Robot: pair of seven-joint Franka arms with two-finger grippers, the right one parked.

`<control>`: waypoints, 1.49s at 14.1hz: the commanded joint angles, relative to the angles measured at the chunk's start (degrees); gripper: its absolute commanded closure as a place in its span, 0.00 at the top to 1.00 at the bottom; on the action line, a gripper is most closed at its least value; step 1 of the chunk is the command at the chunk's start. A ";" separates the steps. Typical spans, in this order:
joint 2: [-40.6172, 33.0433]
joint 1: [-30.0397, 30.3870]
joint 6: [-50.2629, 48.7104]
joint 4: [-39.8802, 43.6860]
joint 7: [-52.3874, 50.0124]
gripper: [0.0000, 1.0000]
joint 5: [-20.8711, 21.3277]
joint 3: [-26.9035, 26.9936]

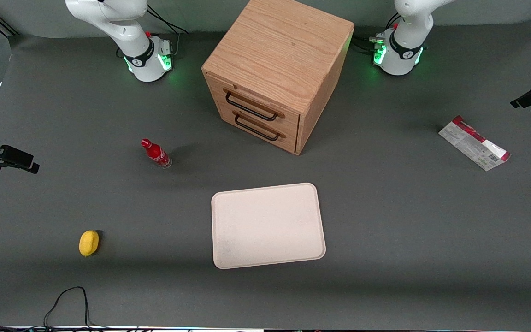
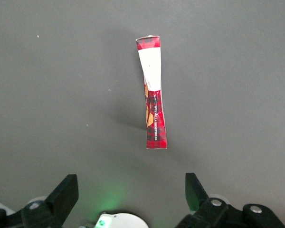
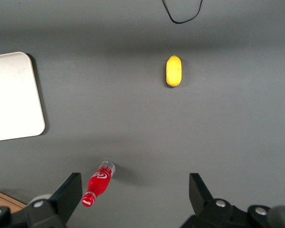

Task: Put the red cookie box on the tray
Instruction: 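Move the left gripper over the red-and-white cookie box, then lower the open left gripper and close it on the cookie box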

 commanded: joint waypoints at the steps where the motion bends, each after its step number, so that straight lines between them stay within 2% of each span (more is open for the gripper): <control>1: -1.74 0.42 6.15 -5.76 -2.72 1.00 -0.32 -0.42; 6: 1.49 0.51 27.06 -19.04 -2.72 1.00 -0.32 -0.25; 10: 10.89 1.12 39.73 -20.38 -2.81 1.00 -0.32 -0.25; 15: 17.15 2.09 48.01 -20.55 -3.16 1.00 -0.41 -0.43; 18: 18.83 1.92 48.99 -20.20 -2.82 1.00 -0.41 -0.43; 19: 18.83 1.83 48.73 -19.94 -2.81 0.89 -0.41 -0.43; 21: 18.83 1.74 48.46 -19.67 -2.64 0.16 -0.32 -0.43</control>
